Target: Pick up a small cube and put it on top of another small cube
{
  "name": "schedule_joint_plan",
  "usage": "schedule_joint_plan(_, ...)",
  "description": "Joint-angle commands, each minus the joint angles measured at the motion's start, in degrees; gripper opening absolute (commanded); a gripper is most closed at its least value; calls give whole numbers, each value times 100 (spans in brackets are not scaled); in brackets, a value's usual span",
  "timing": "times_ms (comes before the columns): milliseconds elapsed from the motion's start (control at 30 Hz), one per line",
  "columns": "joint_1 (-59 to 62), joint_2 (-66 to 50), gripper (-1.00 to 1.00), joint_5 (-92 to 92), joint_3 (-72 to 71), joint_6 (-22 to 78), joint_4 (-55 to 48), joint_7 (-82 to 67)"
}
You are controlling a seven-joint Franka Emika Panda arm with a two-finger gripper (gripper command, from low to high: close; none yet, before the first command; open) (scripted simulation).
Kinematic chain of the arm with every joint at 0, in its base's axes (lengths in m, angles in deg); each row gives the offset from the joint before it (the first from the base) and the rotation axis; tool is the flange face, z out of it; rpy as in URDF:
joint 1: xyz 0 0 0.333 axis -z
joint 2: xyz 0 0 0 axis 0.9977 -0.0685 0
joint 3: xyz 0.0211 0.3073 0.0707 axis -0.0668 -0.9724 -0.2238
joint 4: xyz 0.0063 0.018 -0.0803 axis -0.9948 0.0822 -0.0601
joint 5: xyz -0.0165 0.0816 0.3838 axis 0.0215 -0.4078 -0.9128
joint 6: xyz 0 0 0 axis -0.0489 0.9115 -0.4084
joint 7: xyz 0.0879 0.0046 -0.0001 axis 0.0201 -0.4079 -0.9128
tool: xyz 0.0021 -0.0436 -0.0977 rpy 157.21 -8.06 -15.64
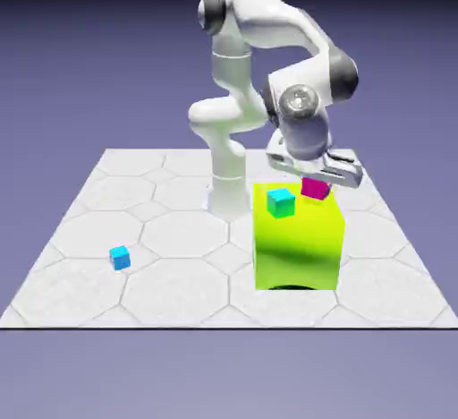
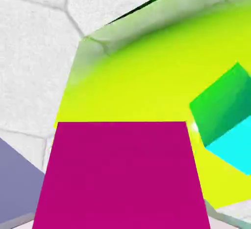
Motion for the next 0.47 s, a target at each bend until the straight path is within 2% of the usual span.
schedule_joint_plan(0, 178, 131, -100, -19, -209, 102, 146, -76)
schedule_joint_plan(167, 636, 553, -100, -109, -878, 420, 617, -317)
schedule_joint_plan(333, 485, 662, -100, -297, -1049, -461, 1588, -480)
schedule_joint_plan(367, 485, 662, 100, -297, -1049, -461, 1588, -480)
schedule_joint_plan(433, 517, 638, 100, -257, -1013, -273, 1381, -445)
